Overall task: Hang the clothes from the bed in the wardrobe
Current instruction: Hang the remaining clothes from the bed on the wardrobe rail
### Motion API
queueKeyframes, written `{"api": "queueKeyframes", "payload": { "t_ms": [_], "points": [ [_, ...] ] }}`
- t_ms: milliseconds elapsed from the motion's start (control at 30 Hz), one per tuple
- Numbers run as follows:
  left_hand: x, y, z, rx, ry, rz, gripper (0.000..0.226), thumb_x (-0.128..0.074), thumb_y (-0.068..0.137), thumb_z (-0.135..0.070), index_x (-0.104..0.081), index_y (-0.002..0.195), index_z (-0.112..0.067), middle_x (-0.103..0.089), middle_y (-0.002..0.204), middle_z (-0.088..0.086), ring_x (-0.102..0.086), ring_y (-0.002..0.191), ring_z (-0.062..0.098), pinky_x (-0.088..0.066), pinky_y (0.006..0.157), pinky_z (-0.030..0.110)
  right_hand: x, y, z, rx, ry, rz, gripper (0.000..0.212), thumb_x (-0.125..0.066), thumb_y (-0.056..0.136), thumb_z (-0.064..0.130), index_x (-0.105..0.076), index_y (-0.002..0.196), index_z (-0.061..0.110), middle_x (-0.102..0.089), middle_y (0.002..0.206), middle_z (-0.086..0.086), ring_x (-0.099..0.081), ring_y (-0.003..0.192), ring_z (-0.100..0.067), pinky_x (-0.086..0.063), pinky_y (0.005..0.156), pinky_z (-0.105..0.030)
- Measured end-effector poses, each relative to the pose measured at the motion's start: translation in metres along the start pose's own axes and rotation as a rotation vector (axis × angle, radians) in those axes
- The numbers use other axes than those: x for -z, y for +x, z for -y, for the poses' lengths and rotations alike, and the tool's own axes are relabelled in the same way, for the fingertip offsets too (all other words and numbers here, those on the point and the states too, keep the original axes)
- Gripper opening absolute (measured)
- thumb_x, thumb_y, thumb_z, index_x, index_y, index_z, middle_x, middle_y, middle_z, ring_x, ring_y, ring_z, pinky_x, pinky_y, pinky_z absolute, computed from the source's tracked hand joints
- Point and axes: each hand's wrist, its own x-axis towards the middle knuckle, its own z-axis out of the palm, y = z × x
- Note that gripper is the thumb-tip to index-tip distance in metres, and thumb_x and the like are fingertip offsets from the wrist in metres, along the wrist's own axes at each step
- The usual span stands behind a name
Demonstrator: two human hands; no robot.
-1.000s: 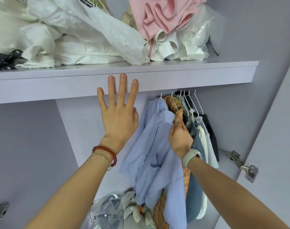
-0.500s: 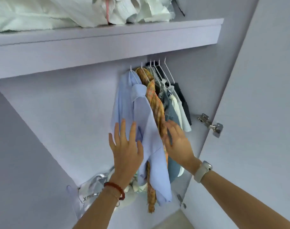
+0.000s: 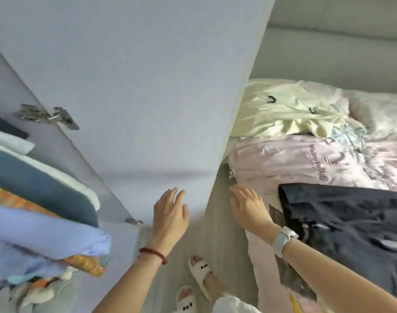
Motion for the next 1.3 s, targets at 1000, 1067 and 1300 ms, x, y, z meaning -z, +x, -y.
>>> {"api": "queueKeyframes", "payload": {
  "t_ms": [1000, 1067, 1300],
  "points": [
    [-0.311, 0.247, -0.453, -0.615, 0.038, 0.604, 0.046, -0.041, 0.095, -0.028, -0.033, 0.14, -0.018, -0.028, 0.149, 0.003, -0.029, 0.134, 0.022, -0.035, 0.105, 0.038, 0.129, 0.049, -0.533, -0.931, 0.48, -0.255, 0.042, -0.034, 0.096, 0.013, -0.033, 0.137, 0.003, -0.045, 0.134, -0.021, -0.05, 0.115, -0.035, -0.041, 0.094, -0.04],
    [-0.341, 0.255, -0.464, -0.572, 0.075, 0.643, 0.048, -0.037, 0.097, -0.032, -0.029, 0.142, -0.019, -0.022, 0.152, 0.002, -0.023, 0.138, 0.022, -0.03, 0.107, 0.04, 0.118, 0.065, -0.57, -0.965, 0.442, -0.168, 0.041, -0.034, 0.095, 0.008, -0.033, 0.134, -0.003, -0.041, 0.135, -0.024, -0.042, 0.121, -0.035, -0.033, 0.099, -0.038],
    [-0.426, 0.269, -0.48, -0.448, 0.162, 0.896, 0.055, -0.028, 0.097, -0.043, -0.007, 0.147, -0.031, 0.004, 0.156, -0.003, 0.006, 0.143, 0.022, -0.006, 0.113, 0.048, 0.088, 0.092, -0.669, -1.269, 0.322, 0.06, 0.054, -0.033, 0.093, 0.001, -0.009, 0.14, -0.011, -0.02, 0.147, -0.028, -0.021, 0.136, -0.039, -0.022, 0.111, -0.045]
  ]
}}
